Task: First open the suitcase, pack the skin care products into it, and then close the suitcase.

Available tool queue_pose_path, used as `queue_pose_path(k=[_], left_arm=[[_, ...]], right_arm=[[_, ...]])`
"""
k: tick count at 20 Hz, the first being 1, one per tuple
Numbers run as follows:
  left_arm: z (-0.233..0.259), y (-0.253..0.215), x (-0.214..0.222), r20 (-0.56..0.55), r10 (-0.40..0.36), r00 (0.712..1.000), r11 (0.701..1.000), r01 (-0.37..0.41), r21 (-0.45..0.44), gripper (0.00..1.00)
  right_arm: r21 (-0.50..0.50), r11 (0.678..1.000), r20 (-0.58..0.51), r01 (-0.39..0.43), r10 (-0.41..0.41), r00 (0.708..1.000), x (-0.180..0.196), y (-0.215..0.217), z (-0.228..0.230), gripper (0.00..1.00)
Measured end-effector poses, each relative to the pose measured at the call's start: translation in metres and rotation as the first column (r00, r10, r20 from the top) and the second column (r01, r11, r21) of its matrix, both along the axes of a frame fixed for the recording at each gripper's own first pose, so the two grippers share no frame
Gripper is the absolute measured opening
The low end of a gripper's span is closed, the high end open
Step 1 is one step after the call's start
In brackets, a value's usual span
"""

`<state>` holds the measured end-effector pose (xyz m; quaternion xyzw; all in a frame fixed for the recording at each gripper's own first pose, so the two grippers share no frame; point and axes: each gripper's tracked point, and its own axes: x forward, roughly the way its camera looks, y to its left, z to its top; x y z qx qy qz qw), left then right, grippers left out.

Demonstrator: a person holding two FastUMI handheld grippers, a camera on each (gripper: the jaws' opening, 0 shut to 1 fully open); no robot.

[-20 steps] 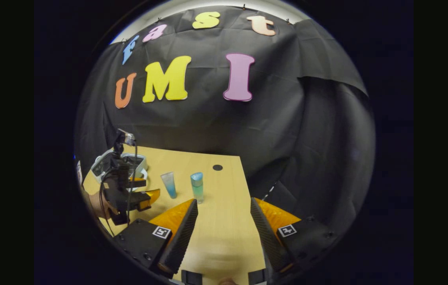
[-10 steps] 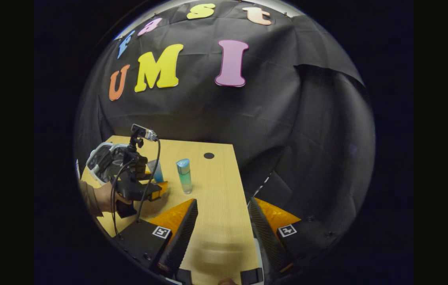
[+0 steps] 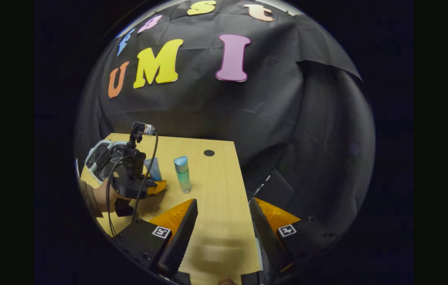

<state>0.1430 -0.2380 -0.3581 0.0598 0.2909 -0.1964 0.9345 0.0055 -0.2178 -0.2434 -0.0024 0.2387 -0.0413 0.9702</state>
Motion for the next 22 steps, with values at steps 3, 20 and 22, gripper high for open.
queue_pose_path(k=[3,20,22], left_arm=[[0.035,0.007,-0.023,0.021,-0.006,1.000,1.000,0.006,-0.021,0.40],[0.110,0.232,-0.117,-0.001,0.281,0.960,0.959,-0.281,0.035,0.40],[0.115,0.264,-0.112,0.001,0.330,0.944,0.943,-0.330,0.044,0.40]], right_arm=[[0.017,0.999,0.005,-0.040,0.040,0.999,0.025,0.021,-0.010,0.79],[0.007,0.998,-0.025,-0.057,0.058,0.998,0.170,0.118,-0.101,0.72],[0.006,0.999,-0.018,-0.031,0.031,0.999,0.179,0.120,-0.102,0.60]])
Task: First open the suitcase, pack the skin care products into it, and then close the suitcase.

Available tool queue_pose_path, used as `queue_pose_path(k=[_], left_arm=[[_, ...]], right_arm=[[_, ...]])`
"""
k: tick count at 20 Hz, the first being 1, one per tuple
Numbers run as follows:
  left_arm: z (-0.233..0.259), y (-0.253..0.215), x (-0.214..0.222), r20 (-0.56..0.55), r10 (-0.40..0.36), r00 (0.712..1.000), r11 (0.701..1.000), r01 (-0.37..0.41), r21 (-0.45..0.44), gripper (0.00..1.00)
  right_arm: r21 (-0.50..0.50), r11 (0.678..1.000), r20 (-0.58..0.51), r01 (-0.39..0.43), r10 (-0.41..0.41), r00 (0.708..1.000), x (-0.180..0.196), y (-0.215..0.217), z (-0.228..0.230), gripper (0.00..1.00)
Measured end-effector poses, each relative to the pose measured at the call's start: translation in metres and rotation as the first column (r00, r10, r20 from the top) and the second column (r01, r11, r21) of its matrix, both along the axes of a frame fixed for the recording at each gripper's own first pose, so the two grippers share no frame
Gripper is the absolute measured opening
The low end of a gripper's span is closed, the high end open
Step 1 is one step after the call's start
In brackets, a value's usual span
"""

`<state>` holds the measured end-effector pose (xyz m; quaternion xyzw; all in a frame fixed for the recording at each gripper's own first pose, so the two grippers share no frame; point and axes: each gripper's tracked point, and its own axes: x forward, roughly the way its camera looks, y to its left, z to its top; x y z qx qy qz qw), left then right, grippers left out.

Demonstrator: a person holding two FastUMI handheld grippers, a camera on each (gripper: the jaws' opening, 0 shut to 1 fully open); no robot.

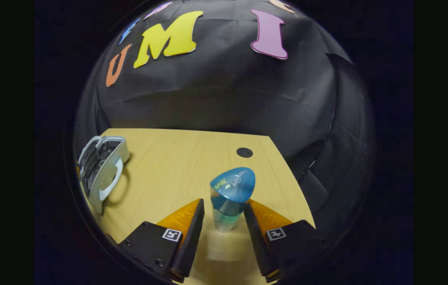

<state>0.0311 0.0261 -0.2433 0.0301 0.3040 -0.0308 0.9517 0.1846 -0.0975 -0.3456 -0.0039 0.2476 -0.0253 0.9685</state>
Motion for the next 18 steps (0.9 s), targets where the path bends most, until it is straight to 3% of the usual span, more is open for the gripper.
queue_pose_path(k=[5,9,13,18], left_arm=[[-0.008,0.063,0.016,-0.042,0.081,0.996,0.997,-0.081,0.017,0.39],[-0.025,0.080,0.029,-0.114,0.069,0.991,0.997,-0.066,0.025,0.39],[-0.052,0.080,0.035,-0.205,0.020,0.979,0.999,-0.011,0.045,0.40],[-0.092,0.101,0.030,-0.370,0.075,0.926,0.996,-0.049,0.077,0.39]], right_arm=[[0.000,1.000,0.008,-0.012,0.012,1.000,0.014,0.014,-0.001,0.41],[0.026,0.999,-0.035,-0.028,0.029,0.999,-0.003,0.035,0.007,0.39],[-0.005,0.995,-0.015,-0.100,0.099,0.995,-0.039,0.076,0.050,0.38],[0.062,0.987,0.027,-0.147,0.146,0.989,-0.079,0.133,0.106,0.38]])
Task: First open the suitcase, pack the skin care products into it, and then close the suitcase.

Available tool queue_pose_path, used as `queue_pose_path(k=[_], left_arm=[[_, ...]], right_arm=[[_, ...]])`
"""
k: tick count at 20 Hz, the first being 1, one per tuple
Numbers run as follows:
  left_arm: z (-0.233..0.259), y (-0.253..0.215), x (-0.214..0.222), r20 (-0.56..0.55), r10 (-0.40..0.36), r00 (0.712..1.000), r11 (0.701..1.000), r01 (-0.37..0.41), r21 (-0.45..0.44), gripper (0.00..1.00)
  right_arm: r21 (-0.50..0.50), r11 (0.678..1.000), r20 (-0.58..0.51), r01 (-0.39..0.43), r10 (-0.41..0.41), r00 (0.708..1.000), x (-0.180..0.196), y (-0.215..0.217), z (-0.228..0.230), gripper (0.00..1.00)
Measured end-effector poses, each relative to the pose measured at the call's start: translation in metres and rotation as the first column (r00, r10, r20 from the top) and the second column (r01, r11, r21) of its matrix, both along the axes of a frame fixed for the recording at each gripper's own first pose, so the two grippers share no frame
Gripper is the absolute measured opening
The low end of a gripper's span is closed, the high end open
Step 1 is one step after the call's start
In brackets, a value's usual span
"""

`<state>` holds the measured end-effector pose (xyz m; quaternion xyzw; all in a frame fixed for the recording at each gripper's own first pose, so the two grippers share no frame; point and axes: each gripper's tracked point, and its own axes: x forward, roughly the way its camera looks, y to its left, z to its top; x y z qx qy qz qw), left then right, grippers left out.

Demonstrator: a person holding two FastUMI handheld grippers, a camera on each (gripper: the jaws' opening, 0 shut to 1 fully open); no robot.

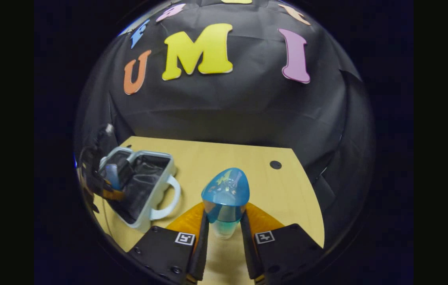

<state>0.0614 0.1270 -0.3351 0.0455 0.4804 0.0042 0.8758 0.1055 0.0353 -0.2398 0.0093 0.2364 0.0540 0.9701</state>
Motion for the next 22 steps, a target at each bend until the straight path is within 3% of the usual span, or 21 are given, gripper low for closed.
queue_pose_path(k=[1,2,4,6,7,8,9,11,15,16,17,19,22], left_arm=[[-0.006,0.004,0.000,-0.023,0.007,1.000,1.000,-0.006,0.006,0.47],[-0.011,0.008,0.001,-0.039,0.013,0.999,1.000,-0.012,0.020,0.40],[-0.013,0.016,0.005,-0.040,0.029,0.999,0.999,-0.028,0.039,0.40],[-0.015,0.012,0.009,-0.040,0.001,0.999,1.000,0.001,0.030,0.43],[-0.017,0.011,0.009,-0.038,-0.004,0.999,1.000,0.005,0.022,0.51],[-0.015,0.011,0.007,-0.046,-0.001,0.999,1.000,0.002,0.023,0.44],[-0.016,0.012,0.007,-0.045,0.006,0.999,1.000,-0.005,0.021,0.49],[-0.011,0.012,0.006,-0.027,0.010,1.000,1.000,-0.009,0.019,0.51],[0.043,-0.004,0.008,0.184,-0.063,0.981,0.997,0.071,-0.035,0.63],[0.057,-0.006,0.005,0.238,-0.077,0.968,0.995,0.089,-0.038,0.59],[0.074,-0.006,0.002,0.295,-0.095,0.951,0.993,0.111,-0.039,0.84],[0.099,0.003,-0.011,0.375,-0.108,0.921,0.991,0.128,-0.028,1.00],[0.117,0.026,-0.035,0.435,-0.083,0.897,0.994,0.104,-0.024,1.00]], right_arm=[[0.003,1.000,0.009,-0.008,0.008,1.000,-0.007,0.010,0.009,0.38],[0.000,1.000,0.020,-0.016,0.016,1.000,-0.013,0.019,0.016,0.38],[0.002,0.999,0.031,-0.034,0.034,0.999,-0.023,0.038,0.028,0.38],[0.002,0.999,0.036,-0.045,0.045,0.998,-0.031,0.052,0.036,0.38],[-0.002,0.999,0.037,-0.049,0.049,0.998,-0.034,0.059,0.038,0.38],[-0.007,0.999,0.038,-0.054,0.054,0.998,-0.037,0.065,0.039,0.38],[-0.009,0.998,0.035,-0.058,0.058,0.998,-0.038,0.071,0.039,0.38],[0.000,0.997,0.013,-0.075,0.075,0.997,-0.040,0.087,0.035,0.38],[0.028,0.991,-0.015,-0.131,0.131,0.991,-0.036,0.134,0.030,0.38],[0.031,0.988,-0.027,-0.148,0.149,0.988,-0.033,0.148,0.026,0.38],[0.033,0.985,-0.039,-0.167,0.168,0.985,-0.031,0.162,0.022,0.38],[0.038,0.978,-0.071,-0.206,0.208,0.975,-0.024,0.193,0.009,0.38],[0.061,0.969,-0.134,-0.241,0.247,0.960,-0.018,0.231,-0.020,0.38]])
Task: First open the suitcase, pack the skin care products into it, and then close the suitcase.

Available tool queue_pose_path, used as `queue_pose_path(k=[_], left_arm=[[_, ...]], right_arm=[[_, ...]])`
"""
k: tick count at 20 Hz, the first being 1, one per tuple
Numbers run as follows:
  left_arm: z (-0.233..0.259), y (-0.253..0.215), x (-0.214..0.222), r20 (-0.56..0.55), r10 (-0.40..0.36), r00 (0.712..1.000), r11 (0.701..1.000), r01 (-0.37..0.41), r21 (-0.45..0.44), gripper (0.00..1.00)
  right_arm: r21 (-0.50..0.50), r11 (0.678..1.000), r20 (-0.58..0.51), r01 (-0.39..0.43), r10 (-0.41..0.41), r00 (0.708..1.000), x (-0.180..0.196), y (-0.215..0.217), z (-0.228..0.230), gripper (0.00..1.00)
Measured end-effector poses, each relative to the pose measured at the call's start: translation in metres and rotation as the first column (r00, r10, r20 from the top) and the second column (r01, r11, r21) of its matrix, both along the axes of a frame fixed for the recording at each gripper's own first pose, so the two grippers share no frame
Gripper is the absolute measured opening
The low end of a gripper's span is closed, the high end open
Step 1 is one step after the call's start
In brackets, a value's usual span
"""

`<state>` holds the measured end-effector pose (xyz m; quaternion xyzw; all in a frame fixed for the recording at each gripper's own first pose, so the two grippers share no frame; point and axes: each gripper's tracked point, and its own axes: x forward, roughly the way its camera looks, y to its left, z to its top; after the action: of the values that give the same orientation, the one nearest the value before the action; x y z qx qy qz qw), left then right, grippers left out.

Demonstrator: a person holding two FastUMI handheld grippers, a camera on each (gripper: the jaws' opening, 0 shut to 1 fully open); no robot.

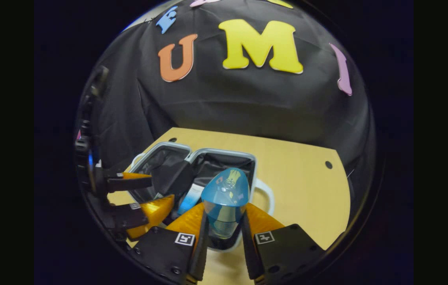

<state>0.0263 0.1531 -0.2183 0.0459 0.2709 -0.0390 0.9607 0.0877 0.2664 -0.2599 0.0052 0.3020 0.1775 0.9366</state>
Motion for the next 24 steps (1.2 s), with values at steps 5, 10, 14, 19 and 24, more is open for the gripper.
queue_pose_path(k=[5,10,14,19,24], left_arm=[[0.019,0.051,-0.039,0.118,0.048,0.992,0.999,-0.047,-0.007,1.00],[0.035,0.131,-0.068,0.204,0.180,0.962,0.984,-0.172,-0.056,1.00],[0.027,0.221,-0.069,0.189,0.343,0.920,0.938,-0.326,-0.117,1.00],[0.011,0.303,-0.061,0.143,0.481,0.865,0.863,-0.438,-0.251,0.98],[-0.016,0.330,-0.036,0.051,0.539,0.841,0.785,-0.480,-0.391,0.99]], right_arm=[[-0.023,0.999,-0.138,-0.033,0.030,0.990,0.005,0.043,-0.055,0.38],[-0.061,0.998,-0.223,0.026,-0.039,0.974,0.018,0.062,-0.087,0.36],[-0.054,0.991,-0.261,0.121,-0.131,0.956,0.050,0.068,-0.097,0.39],[-0.119,0.970,-0.308,0.213,-0.240,0.921,0.071,0.062,-0.123,0.38],[-0.147,0.954,-0.348,0.260,-0.296,0.890,0.065,0.055,-0.133,0.42]])
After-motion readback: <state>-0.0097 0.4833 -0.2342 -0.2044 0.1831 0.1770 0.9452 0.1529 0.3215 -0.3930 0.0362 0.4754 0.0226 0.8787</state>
